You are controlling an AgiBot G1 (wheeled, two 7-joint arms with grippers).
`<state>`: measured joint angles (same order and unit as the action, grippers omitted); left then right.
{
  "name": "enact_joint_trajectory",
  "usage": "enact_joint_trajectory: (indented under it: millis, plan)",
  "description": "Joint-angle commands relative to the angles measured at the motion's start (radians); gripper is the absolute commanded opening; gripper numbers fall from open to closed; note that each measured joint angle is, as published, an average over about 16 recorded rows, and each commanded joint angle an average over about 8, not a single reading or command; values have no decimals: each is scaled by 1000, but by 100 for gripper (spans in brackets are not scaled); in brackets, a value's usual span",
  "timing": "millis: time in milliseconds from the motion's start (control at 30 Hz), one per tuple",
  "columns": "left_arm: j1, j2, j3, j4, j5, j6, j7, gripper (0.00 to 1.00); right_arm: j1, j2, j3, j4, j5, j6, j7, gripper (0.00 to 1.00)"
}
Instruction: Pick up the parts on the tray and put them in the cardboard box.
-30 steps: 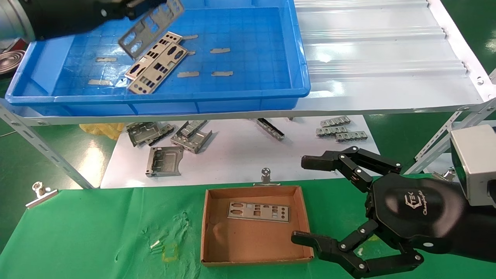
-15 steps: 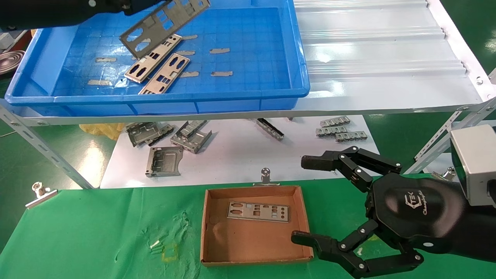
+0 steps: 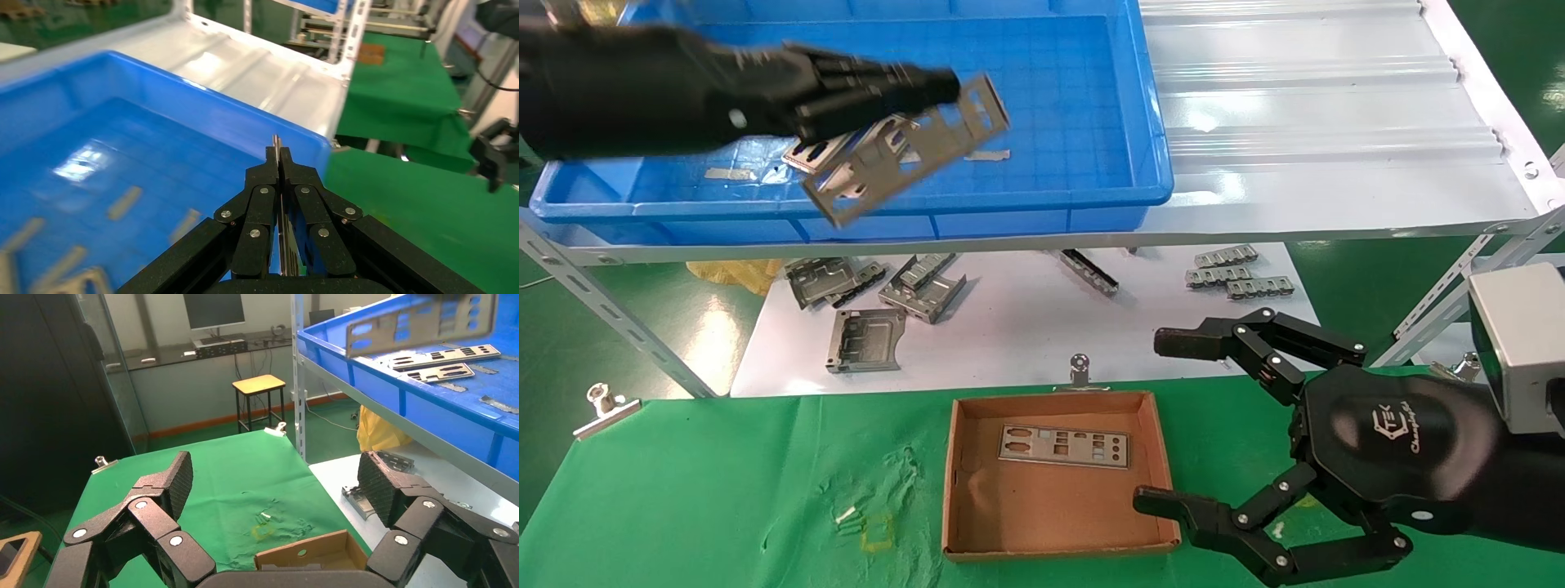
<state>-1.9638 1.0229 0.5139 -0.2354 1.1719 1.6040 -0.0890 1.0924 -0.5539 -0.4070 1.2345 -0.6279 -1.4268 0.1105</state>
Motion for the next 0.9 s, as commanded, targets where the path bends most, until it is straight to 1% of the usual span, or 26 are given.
enact_joint_trajectory:
  millis: [33, 267, 367, 467, 533, 667, 900]
  plan:
    - [36, -7, 5, -48, -21, 4, -21, 0, 0, 0, 0, 0, 0, 0, 0, 100]
    - [166, -93, 69, -307, -161, -7, -129, 0, 0, 0, 0, 0, 0, 0, 0, 100]
    - [214, -112, 98, -375, -200, -14, -151, 0, 0, 0, 0, 0, 0, 0, 0, 100]
    - [270, -112, 125, -410, -223, -23, -148, 0, 0, 0, 0, 0, 0, 0, 0, 100]
    - [305, -101, 143, -417, -224, -32, -129, 0, 0, 0, 0, 0, 0, 0, 0, 100]
    - [362, -56, 181, -398, -184, -62, -49, 0, 0, 0, 0, 0, 0, 0, 0, 100]
    - [392, 68, 235, -280, -90, -136, 102, 0, 0, 0, 0, 0, 0, 0, 0, 100]
